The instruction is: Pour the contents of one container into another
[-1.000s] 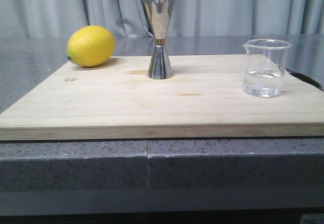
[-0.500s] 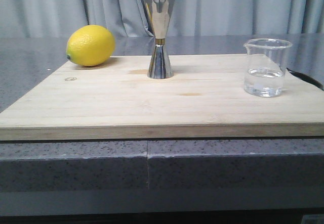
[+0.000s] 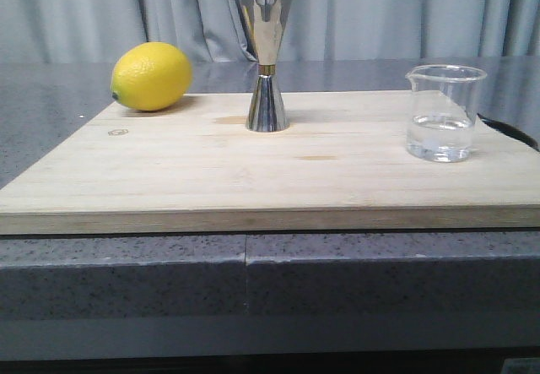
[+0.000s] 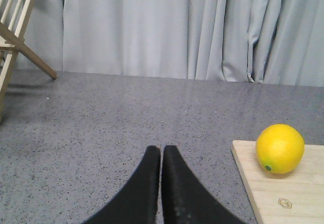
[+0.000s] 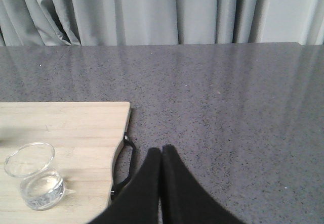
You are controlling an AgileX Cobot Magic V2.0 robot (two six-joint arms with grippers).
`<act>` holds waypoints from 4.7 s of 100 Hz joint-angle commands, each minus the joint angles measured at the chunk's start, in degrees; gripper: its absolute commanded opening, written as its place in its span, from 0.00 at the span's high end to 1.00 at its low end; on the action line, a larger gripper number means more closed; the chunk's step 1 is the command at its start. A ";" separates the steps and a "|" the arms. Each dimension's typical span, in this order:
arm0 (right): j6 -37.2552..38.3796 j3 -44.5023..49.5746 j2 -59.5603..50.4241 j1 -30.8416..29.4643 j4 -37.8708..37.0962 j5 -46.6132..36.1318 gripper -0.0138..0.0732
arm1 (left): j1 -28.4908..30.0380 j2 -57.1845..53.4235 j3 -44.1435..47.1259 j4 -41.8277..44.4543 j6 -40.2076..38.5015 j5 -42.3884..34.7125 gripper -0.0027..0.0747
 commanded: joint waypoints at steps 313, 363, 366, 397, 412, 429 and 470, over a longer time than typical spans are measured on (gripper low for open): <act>-0.42 -9.16 9.27 -0.16 0.11 7.49 0.10 | -10.32 66.08 -19.32 -93.79 111.63 40.64 0.21; -0.42 -9.16 9.27 -0.16 0.11 7.44 0.10 | -19.07 77.29 -29.88 -97.74 116.46 40.80 0.21; -0.42 -9.16 9.27 -0.16 0.11 7.44 0.10 | -19.53 78.05 -30.73 -97.74 116.46 40.80 0.21; -0.42 -9.16 9.27 -0.16 0.11 7.44 0.10 | -23.32 84.36 -38.59 -97.74 115.39 40.80 0.21; -0.42 -9.16 9.27 -0.16 0.11 7.44 0.10 | -23.68 84.77 -39.28 -97.74 115.27 40.27 0.21; -0.42 -9.16 9.27 -0.16 0.11 7.44 0.10 | -23.68 84.77 -39.28 -97.74 115.27 40.27 0.38; -0.42 -9.16 9.27 -0.16 0.11 7.35 0.10 | -23.68 84.77 -39.28 -97.74 115.27 40.27 0.68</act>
